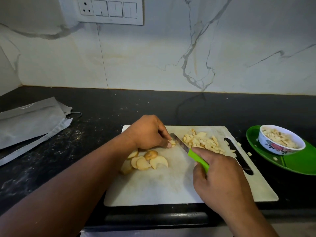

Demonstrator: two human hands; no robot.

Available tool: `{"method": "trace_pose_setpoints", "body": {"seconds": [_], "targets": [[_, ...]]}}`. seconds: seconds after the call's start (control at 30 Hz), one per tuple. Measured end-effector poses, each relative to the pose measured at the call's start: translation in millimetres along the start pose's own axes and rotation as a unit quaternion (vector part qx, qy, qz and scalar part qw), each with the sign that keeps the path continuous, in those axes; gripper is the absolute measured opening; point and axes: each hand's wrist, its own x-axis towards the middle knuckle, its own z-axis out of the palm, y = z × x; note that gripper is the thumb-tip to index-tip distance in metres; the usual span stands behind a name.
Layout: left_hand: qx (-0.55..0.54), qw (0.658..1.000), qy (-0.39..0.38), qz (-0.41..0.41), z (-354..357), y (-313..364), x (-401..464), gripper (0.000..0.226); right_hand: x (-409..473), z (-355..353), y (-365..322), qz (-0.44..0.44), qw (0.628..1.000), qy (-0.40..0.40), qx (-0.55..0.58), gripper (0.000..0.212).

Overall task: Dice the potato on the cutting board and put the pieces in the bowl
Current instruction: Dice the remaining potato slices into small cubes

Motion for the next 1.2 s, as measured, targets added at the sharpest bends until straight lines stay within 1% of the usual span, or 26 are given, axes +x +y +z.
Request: {"method": "trace_pose_setpoints", "body": {"seconds": [0.1,0.27,0.43,0.53,0.63,0.7,0.77,0.8,0.97,1.1,1.2], "targets": [[0.005,1.0,0.013,-0.013,0.8,5.0,-2.1,0.016,3.6,-1.6,-9.5,-0.013,1.0,0.001,-0.017,0.044],[0.037,0.999,0.003,-0.028,3.1,13.4,-2.9,0.012,9.1,-4.8,-19.7,-0.02,0.998,-0.001,-0.054,0.043],[0.014,0.998,0.003,-0.061,3.7,15.2,-2.6,0.01,-5.0,-15.3,-26.4,-0.023,0.997,-0.027,-0.069,0.04],[-0.003,0.997,0.011,-0.079,3.8,12.8,-1.4,0.008,-21.6,-31.5,-25.7,-0.03,0.995,-0.052,-0.08,0.044],[-0.02,0.995,0.013,-0.095,2.1,12.2,-2.0,0.013,-28.5,-44.3,-27.2,-0.032,0.993,-0.053,-0.098,0.046],[-0.019,0.996,0.004,-0.091,-1.1,12.5,-3.6,0.014,-25.9,-45.0,-30.1,-0.035,0.995,-0.035,-0.088,0.044],[-0.003,0.997,-0.015,-0.077,-4.9,14.5,-6.5,0.007,-16.1,-37.2,-34.2,-0.038,0.997,0.004,-0.071,0.041],[0.006,0.997,-0.021,-0.07,-6.1,16.4,-8.4,0.004,-9.7,-30.3,-35.8,-0.038,0.997,0.011,-0.071,0.039],[0.015,0.997,-0.004,-0.072,-3.5,19.4,-9.7,0.005,2.3,-4.2,-42.7,-0.049,0.995,-0.004,-0.086,0.038],[0.019,0.997,0.006,-0.077,-1.9,19.2,-6.5,0.008,-15.2,-10.1,-32.9,-0.06,0.995,-0.022,-0.075,0.043],[0.028,0.997,0.001,-0.074,-2.0,19.3,-6.0,0.011,-25.8,-15.1,-30.1,-0.043,0.994,-0.054,-0.09,0.048]]}}
